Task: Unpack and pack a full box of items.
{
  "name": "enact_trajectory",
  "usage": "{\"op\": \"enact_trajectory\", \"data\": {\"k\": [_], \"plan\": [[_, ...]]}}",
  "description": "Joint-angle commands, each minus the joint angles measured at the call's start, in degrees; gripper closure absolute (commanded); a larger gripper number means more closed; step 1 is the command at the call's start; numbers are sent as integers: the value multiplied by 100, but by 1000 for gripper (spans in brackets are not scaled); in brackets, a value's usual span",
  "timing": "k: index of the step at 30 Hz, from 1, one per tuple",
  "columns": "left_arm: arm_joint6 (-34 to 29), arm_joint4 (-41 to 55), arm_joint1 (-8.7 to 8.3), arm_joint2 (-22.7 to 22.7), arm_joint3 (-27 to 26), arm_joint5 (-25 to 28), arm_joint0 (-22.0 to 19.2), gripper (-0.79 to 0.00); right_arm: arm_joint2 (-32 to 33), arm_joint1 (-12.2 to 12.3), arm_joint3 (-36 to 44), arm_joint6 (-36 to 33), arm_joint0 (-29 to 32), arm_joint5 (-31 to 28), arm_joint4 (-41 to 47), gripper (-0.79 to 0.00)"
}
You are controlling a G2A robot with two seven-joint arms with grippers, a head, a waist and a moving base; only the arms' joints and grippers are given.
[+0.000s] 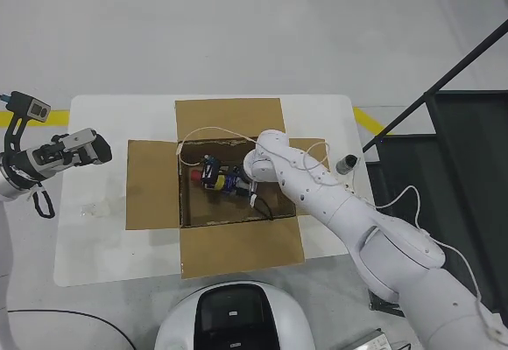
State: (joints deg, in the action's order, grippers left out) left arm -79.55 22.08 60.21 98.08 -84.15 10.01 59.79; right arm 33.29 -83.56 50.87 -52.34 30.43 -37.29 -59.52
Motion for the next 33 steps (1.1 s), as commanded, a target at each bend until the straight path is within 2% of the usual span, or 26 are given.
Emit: {"op": "enact_trajectory", "data": {"k": [1,8,13,17,22,33], "plan": [[0,0,0,0,0,0,0,-785,282,184,443,85,180,-40,-90,0],[0,0,0,0,0,0,0,-785,1433,820,2172,24,1214,-355,-322,0],[0,0,0,0,0,0,0,-785,2145,1107,2980,249,1891,-686,-259,0],[0,0,0,0,0,0,0,-785,2694,1283,3449,1149,2388,-1158,-322,0],[0,0,0,0,0,0,0,-785,3253,1444,3876,2296,2988,-1438,-703,0],[0,0,0,0,0,0,0,-785,4550,1740,4430,4979,4578,-1422,-1794,0]]}}
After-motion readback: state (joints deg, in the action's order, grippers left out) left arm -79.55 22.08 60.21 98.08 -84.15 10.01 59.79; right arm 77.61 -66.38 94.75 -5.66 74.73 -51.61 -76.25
